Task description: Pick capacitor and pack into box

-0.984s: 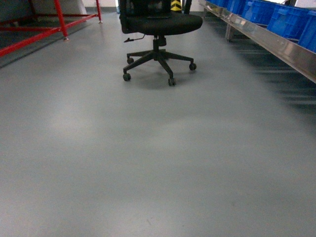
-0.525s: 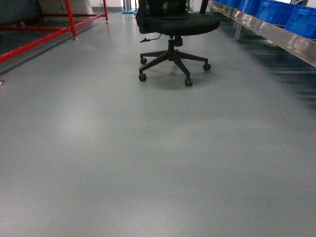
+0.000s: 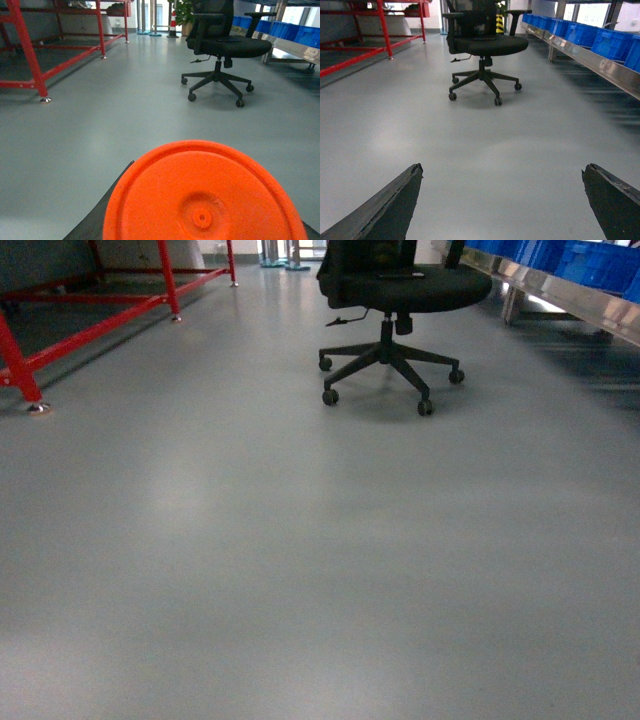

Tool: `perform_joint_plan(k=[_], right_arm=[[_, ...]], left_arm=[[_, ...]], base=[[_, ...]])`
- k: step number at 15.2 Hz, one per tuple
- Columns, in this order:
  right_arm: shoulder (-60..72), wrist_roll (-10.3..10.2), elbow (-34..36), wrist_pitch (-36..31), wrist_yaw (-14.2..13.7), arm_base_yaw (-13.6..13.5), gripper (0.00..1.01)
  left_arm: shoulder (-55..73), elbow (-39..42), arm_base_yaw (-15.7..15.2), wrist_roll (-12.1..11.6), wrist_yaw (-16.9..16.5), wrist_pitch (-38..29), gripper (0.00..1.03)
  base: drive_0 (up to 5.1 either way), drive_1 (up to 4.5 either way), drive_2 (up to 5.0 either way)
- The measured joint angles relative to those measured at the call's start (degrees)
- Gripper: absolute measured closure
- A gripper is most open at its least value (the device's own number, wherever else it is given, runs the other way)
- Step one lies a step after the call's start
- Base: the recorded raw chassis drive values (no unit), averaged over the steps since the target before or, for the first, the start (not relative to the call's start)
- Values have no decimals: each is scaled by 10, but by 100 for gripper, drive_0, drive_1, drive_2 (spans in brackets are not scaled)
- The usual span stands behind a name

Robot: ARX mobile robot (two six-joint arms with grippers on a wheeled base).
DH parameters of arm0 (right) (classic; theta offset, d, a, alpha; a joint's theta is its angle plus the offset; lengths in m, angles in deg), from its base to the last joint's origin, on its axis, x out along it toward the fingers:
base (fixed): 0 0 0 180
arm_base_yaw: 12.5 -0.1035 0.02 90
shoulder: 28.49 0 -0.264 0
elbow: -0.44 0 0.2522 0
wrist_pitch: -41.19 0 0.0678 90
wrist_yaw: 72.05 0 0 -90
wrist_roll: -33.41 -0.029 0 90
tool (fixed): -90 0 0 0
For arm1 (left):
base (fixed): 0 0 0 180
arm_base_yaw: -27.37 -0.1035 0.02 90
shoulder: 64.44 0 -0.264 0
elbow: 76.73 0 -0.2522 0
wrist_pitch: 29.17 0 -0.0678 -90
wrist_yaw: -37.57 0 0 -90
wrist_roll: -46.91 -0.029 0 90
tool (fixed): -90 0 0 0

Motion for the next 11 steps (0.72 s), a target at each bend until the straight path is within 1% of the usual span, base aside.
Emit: perform_joint_plan(k=[11], right_arm=[[0,0,0,0,0,0,3]], left_arm=[[0,0,0,0,1,1,60]], base=[[-494,252,252]])
